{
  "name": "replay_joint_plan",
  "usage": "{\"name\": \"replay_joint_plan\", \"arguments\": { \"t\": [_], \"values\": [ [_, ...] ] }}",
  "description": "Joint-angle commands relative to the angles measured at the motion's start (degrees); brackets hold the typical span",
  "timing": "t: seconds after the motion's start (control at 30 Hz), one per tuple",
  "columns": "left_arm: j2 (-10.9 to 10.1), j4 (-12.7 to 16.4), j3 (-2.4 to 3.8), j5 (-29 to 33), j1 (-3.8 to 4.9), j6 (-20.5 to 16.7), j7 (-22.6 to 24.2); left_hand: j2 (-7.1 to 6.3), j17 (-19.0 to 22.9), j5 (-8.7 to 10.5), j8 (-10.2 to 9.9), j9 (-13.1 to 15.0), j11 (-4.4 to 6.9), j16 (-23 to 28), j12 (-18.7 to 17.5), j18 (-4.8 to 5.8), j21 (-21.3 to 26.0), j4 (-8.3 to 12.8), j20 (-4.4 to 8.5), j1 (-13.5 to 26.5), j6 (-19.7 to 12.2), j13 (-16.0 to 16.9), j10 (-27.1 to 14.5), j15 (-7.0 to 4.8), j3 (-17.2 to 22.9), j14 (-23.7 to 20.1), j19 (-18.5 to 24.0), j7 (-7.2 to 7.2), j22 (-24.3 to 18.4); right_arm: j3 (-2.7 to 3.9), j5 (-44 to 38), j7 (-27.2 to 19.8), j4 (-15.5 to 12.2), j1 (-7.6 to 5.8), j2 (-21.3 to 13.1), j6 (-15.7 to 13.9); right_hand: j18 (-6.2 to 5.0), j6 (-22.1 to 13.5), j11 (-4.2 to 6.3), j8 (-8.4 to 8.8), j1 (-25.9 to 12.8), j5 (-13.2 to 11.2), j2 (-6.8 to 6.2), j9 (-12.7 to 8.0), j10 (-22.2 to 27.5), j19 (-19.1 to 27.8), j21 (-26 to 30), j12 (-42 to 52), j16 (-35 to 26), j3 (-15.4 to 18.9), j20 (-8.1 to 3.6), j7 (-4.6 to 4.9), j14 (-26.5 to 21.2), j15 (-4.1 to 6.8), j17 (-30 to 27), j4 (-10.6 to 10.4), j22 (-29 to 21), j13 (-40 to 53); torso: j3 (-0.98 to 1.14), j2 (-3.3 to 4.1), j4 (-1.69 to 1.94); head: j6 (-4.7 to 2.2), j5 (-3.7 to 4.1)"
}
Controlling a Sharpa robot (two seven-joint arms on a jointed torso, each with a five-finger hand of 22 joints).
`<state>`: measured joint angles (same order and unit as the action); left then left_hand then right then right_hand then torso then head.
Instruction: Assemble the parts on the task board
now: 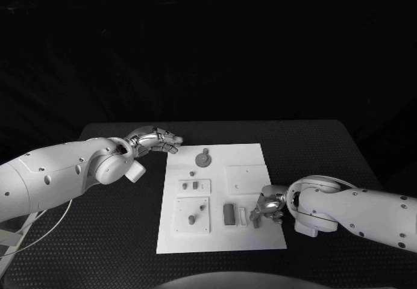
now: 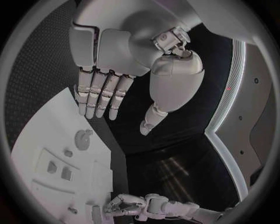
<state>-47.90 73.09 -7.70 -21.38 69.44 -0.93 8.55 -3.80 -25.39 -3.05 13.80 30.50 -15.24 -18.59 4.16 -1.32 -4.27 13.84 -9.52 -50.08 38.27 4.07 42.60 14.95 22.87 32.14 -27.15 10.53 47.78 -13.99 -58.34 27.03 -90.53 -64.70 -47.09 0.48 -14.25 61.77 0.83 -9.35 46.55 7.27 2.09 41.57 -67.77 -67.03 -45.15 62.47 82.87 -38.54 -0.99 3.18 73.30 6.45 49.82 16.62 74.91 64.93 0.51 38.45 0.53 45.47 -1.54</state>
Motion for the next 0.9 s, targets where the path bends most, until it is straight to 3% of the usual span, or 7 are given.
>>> {"name": "replay_joint_plan", "arguments": {
  "t": [0.03, 0.9],
  "values": [
    [0.13, 0.09, 0.03, -0.16, 0.04, 0.87, 0.31, 0.03, -0.05, 0.18, 0.31, -0.07, -0.1, 0.34, -0.23, 0.43, 0.14, -0.17, 0.08, 0.41, 0.12, -0.07, -0.04, 0.2, 0.08, -0.32, -0.01, 3.07, -0.09, -0.11, 3.44, 0.16, -0.65, 0.1, 0.1, -1.13, -0.75, -1.81, 0.06, -0.54, 2.24, 0.06, 1.94, 0.34, -0.51, -0.04, -0.41, -0.17, -0.29, -0.45, 0.06, 2.3, 0.27, 0.34, -0.06, 0.05, 1.22, -0.08, 0.0, 0.0, 0.01, -0.01, 0.0],
    [0.23, -0.02, 0.02, -0.27, 0.03, 1.0, 0.32, 0.02, -0.07, 0.19, 0.34, -0.08, -0.11, 0.35, -0.23, 0.43, 0.13, -0.07, 0.06, 0.27, 0.15, -0.07, -0.06, 0.21, 0.11, -0.33, 0.02, 3.02, -0.09, 0.16, 1.56, -0.8, -1.44, 0.1, 0.59, -6.23, -0.75, -1.64, 0.2, -0.63, 2.02, 0.04, 1.62, 0.3, -0.71, -0.31, -0.54, -0.18, -0.29, -0.86, -0.06, 2.15, 0.39, 0.53, -0.11, 0.06, 1.2, -0.17, 0.01, 0.02, 0.01, -0.04, -0.09]
  ]
}}
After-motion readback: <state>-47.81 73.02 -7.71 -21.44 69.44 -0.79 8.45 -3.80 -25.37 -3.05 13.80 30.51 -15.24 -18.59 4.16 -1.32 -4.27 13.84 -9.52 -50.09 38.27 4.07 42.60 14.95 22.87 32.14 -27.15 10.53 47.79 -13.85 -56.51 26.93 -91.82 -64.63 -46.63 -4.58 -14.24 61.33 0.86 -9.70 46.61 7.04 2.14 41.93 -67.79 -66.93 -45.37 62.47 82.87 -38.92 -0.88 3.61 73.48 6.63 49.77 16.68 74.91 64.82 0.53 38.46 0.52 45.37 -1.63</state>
